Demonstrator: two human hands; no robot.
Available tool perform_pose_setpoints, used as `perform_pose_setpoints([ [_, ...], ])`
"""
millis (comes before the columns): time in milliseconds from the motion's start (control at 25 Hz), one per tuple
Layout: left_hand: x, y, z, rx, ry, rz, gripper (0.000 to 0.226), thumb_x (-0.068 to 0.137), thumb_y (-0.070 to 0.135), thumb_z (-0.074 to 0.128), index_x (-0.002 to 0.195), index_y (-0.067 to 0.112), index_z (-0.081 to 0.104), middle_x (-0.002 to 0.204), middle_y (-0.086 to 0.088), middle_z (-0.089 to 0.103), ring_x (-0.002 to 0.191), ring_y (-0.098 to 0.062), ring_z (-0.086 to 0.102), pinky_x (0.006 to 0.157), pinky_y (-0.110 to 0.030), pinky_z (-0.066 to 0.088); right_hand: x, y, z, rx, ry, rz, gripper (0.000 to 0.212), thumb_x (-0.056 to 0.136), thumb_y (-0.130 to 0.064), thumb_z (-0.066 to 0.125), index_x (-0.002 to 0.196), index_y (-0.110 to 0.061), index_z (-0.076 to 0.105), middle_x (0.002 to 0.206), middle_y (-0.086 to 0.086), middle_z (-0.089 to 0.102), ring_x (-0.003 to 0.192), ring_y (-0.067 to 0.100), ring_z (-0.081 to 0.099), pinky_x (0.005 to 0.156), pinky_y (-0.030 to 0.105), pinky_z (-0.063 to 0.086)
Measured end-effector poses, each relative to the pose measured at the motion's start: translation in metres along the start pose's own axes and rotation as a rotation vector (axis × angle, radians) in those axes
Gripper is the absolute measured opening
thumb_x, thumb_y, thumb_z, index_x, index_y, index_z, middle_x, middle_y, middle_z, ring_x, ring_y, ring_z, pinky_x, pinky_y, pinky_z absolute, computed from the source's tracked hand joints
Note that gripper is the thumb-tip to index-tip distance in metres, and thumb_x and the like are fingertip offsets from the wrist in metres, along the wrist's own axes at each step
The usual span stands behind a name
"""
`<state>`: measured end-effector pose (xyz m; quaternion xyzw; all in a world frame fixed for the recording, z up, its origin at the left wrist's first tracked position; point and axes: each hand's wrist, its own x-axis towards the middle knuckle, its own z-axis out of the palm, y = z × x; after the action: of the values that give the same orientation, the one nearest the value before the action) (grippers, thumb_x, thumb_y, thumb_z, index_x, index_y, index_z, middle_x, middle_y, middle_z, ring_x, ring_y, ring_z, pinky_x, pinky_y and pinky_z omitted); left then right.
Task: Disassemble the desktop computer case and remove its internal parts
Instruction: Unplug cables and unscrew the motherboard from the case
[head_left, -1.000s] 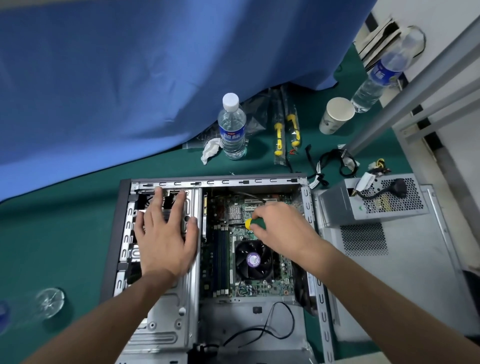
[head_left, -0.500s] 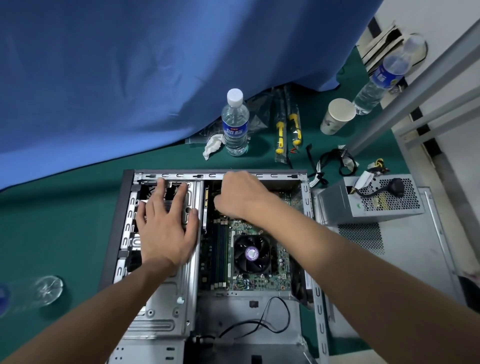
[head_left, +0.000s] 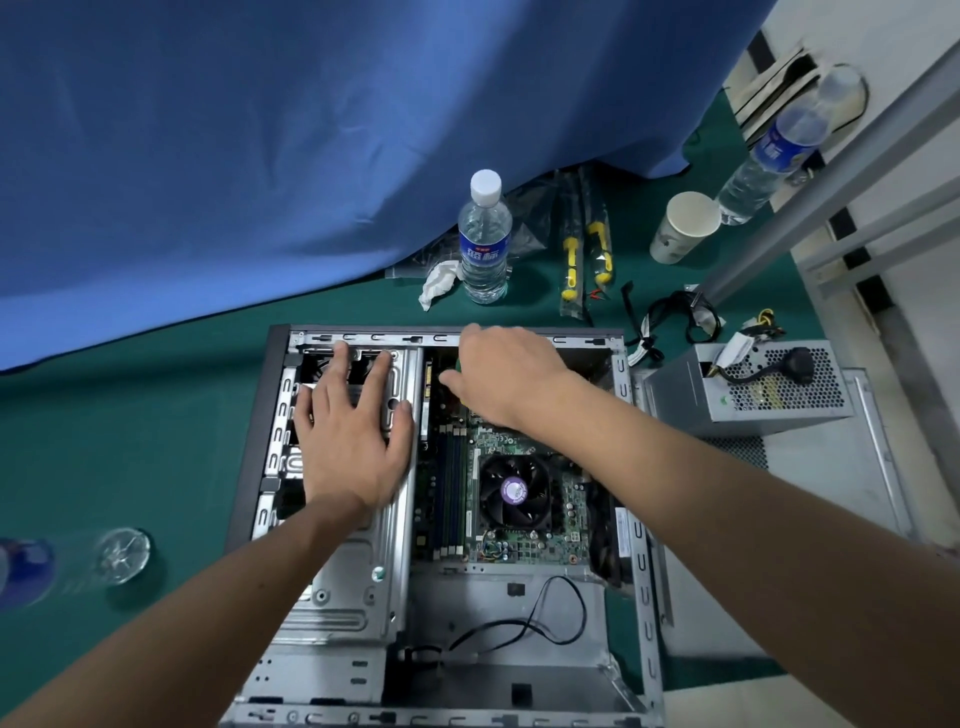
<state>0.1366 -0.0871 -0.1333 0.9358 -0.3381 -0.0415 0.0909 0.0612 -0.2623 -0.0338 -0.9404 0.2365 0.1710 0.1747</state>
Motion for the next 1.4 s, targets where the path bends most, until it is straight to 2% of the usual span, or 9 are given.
perform_pose_setpoints([
  [240,0.001,-0.001,0.002,-0.005,0.006,0.001,0.058,0.097,0.057,0.022,0.151,0.035,0.028,0.161,-0.009,0.013,0.144,-0.026,0.023,0.119,-0.048,0.01,-0.003,0.013,-0.016,-0.131,-0.199,-0.153,0.014,0.098,-0.027,0.049,0.098,-0.016,0.04,0.083,-0.001,0.047,0.083,0.026,0.047,0.068,0.035,0.034],
  [400,0.0,-0.002,0.003,0.001,0.012,0.004,0.058,0.097,0.056,0.023,0.15,0.035,0.028,0.161,-0.01,0.014,0.143,-0.026,0.024,0.119,-0.049,0.011,-0.002,0.003,-0.012,-0.153,-0.106,-0.065,0.026,0.1,-0.037,0.046,0.106,-0.014,0.054,0.11,0.008,0.063,0.097,0.031,0.056,0.072,0.035,0.037],
  [520,0.0,-0.001,0.003,-0.007,0.012,0.0,0.058,0.096,0.057,0.023,0.15,0.035,0.029,0.161,-0.009,0.014,0.144,-0.026,0.023,0.119,-0.048,0.011,0.001,-0.01,-0.004,-0.246,-0.074,-0.184,0.03,0.101,-0.035,0.045,0.113,-0.01,0.058,0.117,0.011,0.064,0.106,0.034,0.059,0.073,0.035,0.035],
  [720,-0.001,-0.001,0.002,-0.023,0.007,0.003,0.058,0.097,0.057,0.024,0.15,0.035,0.029,0.162,-0.009,0.013,0.144,-0.026,0.022,0.119,-0.048,0.01,0.0,-0.013,-0.012,-0.296,-0.17,-0.436,0.013,0.093,-0.013,0.054,0.102,-0.022,0.057,0.103,0.003,0.046,0.107,0.029,0.047,0.072,0.036,0.034],
  [920,0.0,0.0,-0.001,-0.025,-0.002,-0.002,0.058,0.097,0.056,0.024,0.15,0.034,0.028,0.162,-0.01,0.012,0.144,-0.027,0.021,0.119,-0.049,0.01,-0.006,-0.021,0.002,-0.373,-0.011,-0.06,0.044,0.101,-0.05,0.038,0.116,-0.013,0.056,0.107,0.007,0.065,0.1,0.03,0.063,0.065,0.035,0.035],
  [1040,-0.002,0.0,-0.003,-0.021,-0.015,0.002,0.058,0.096,0.055,0.024,0.151,0.034,0.028,0.162,-0.01,0.012,0.144,-0.027,0.022,0.119,-0.049,0.009,-0.005,-0.014,0.004,-0.362,0.055,-0.192,0.019,0.102,-0.026,0.043,0.113,-0.015,0.055,0.11,0.005,0.062,0.098,0.029,0.059,0.066,0.037,0.038],
  [1160,-0.001,0.002,-0.003,-0.021,-0.022,-0.003,0.059,0.097,0.055,0.023,0.151,0.033,0.028,0.162,-0.011,0.011,0.144,-0.028,0.022,0.119,-0.049,0.008,-0.006,-0.006,-0.001,-0.131,-0.144,-0.295,0.034,0.087,-0.009,0.058,0.117,-0.019,0.047,0.115,0.006,0.047,0.105,0.029,0.045,0.073,0.037,0.037],
  [1320,-0.001,0.002,-0.005,-0.016,-0.034,-0.006,0.059,0.097,0.054,0.023,0.152,0.033,0.028,0.162,-0.011,0.011,0.144,-0.028,0.022,0.119,-0.05,0.009,-0.006,-0.011,0.005,-0.325,-0.001,-0.003,0.041,0.101,-0.05,0.038,0.117,-0.013,0.045,0.102,0.01,0.062,0.082,0.03,0.058,0.058,0.035,0.037],
  [1400,-0.002,0.001,-0.005,-0.02,-0.039,-0.004,0.059,0.097,0.054,0.024,0.152,0.033,0.028,0.162,-0.01,0.011,0.145,-0.028,0.021,0.119,-0.05,0.008,-0.004,-0.011,0.006,-0.379,0.049,-0.066,0.029,0.104,-0.039,0.035,0.113,-0.013,0.045,0.101,0.008,0.062,0.077,0.029,0.054,0.058,0.035,0.034],
])
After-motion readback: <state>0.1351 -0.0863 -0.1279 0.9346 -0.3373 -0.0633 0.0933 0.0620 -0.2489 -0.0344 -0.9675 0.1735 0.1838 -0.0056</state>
